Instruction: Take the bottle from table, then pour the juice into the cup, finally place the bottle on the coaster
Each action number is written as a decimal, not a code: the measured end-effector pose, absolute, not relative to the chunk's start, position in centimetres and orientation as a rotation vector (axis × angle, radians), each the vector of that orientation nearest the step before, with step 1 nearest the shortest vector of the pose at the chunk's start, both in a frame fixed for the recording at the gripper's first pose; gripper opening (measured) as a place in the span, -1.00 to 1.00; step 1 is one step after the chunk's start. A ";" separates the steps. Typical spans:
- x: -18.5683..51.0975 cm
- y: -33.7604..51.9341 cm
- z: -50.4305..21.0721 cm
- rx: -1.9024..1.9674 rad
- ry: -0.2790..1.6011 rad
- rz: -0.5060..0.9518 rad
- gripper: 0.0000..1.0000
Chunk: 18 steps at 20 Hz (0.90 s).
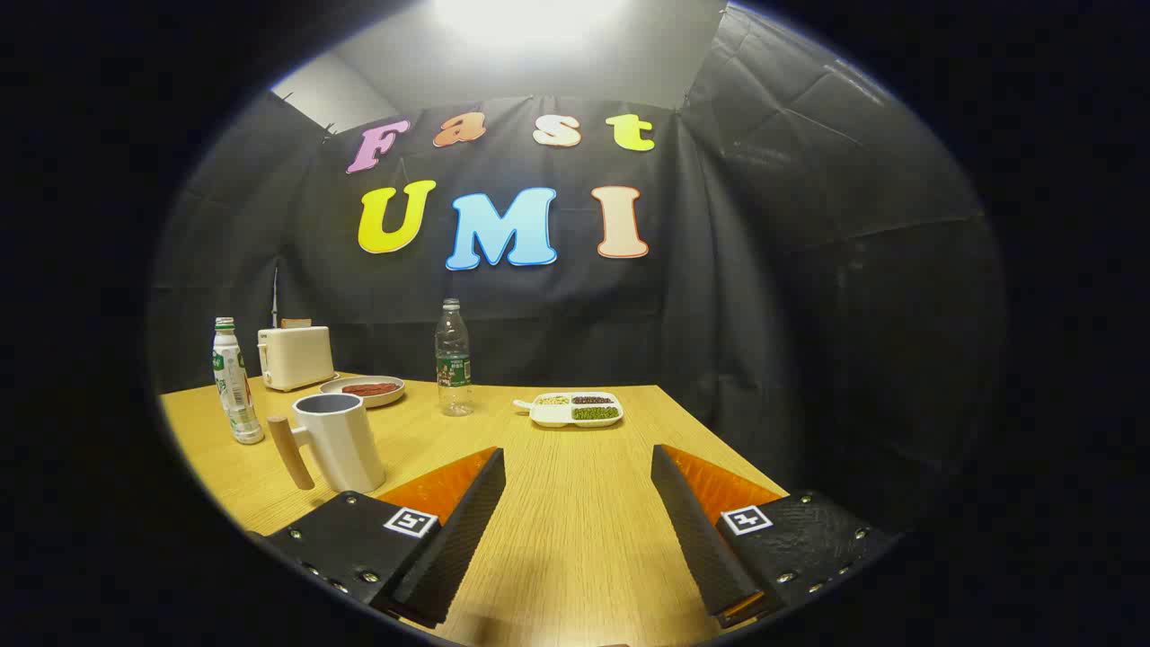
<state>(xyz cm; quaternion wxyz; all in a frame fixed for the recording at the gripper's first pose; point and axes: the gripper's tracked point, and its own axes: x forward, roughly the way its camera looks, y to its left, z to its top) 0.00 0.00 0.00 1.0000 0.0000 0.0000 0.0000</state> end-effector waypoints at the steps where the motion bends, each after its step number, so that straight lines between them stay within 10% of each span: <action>1: 1.2 0.1 -0.1 -0.004 0.014 0.000 0.98; 18: 2.8 6.2 8.3 0.028 -0.117 -0.040 0.96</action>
